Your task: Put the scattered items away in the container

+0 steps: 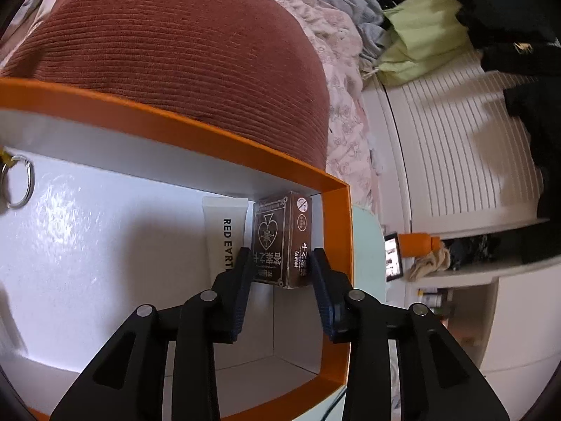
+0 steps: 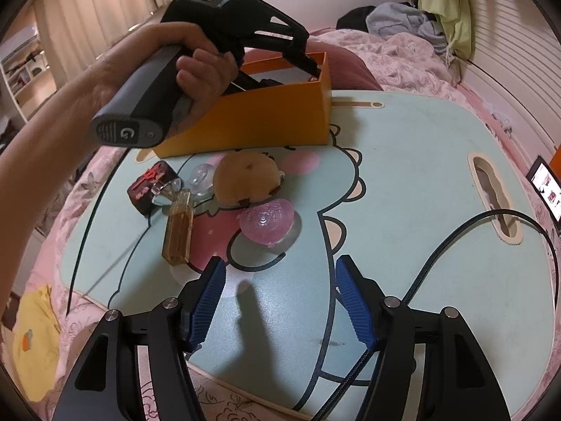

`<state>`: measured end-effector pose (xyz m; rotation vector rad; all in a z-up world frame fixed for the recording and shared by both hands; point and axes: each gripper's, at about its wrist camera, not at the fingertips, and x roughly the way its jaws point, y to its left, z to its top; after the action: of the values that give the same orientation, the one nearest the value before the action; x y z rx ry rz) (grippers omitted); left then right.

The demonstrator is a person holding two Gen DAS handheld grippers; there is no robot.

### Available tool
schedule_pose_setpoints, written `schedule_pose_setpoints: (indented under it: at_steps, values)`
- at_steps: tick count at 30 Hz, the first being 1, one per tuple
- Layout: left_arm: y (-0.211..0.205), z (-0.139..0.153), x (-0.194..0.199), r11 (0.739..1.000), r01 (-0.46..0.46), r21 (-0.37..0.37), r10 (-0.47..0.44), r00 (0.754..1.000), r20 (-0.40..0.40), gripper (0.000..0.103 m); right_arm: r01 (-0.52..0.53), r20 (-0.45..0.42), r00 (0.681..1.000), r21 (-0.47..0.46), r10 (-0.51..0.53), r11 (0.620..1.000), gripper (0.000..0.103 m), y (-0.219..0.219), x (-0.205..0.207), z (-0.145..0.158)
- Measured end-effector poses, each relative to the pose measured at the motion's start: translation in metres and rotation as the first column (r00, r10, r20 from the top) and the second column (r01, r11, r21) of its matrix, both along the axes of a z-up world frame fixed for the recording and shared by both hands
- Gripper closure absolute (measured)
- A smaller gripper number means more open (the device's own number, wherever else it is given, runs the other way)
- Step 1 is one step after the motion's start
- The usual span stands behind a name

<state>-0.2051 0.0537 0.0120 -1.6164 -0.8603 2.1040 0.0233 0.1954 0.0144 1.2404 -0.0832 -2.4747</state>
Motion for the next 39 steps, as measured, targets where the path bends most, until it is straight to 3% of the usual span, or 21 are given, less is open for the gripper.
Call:
schedule_pose_setpoints:
  at_steps: [4,9,10,12,13,14,17,18,24,32,36,39]
  values:
    - [0.004,0.011,0.003,0.992,0.019,-0.122,-0.024,0.999,-0.033,0.065,-0.001,0.000,1.000,0.001,0.001,1.000,0.037,0.000,0.000,0.000]
    - [0.012,0.026,0.008,0.947,0.028,-0.321,-0.051,0.997,-0.064,0.064,-0.002,-0.001,1.000,0.003,0.002,1.000,0.036,0.000,0.000,0.000]
    - [0.016,0.026,0.006,0.934,0.032,-0.355,-0.058,0.996,-0.062,0.064,-0.002,-0.001,1.000,0.003,0.002,1.000,0.036,0.000,0.000,0.000]
    - [0.030,0.020,0.005,0.873,0.058,-0.484,-0.083,0.996,-0.031,0.064,-0.002,-0.001,1.000,0.005,0.002,1.000,0.036,-0.001,0.001,-0.001]
    - [0.033,0.017,0.007,0.861,0.067,-0.505,-0.101,0.994,-0.040,0.063,-0.002,-0.001,1.000,0.004,0.002,1.000,0.036,0.000,0.000,-0.001]
    - [0.036,0.014,0.008,0.857,0.070,-0.511,-0.110,0.993,-0.049,0.063,-0.002,-0.001,1.000,0.002,0.002,1.000,0.035,0.000,0.001,-0.001]
    - [0.030,0.006,0.006,0.894,0.074,-0.441,-0.099,0.995,-0.034,0.063,-0.002,0.000,1.000,0.000,0.002,1.000,0.035,0.000,0.000,-0.001]
    - [0.029,0.005,0.005,0.894,0.084,-0.440,-0.111,0.993,-0.037,0.065,0.000,-0.001,1.000,-0.003,0.000,1.000,0.035,0.000,0.000,-0.001]
    - [0.027,0.007,0.006,0.855,0.114,-0.505,-0.159,0.986,-0.046,0.066,0.000,-0.001,1.000,-0.004,0.000,1.000,0.034,0.000,0.000,0.000]
    - [0.018,0.014,0.009,0.822,0.082,-0.564,-0.130,0.990,-0.046,0.067,-0.001,-0.001,1.000,-0.001,0.001,1.000,0.033,0.000,0.000,-0.001]
    - [0.002,0.029,0.016,0.882,0.045,-0.469,-0.100,0.990,-0.094,0.067,-0.001,-0.001,1.000,0.001,0.001,1.000,0.033,0.000,0.000,-0.001]
    - [0.002,0.038,0.010,0.889,0.041,-0.456,-0.103,0.988,-0.113,0.067,-0.001,-0.001,1.000,0.001,0.001,1.000,0.033,-0.001,0.000,-0.001]
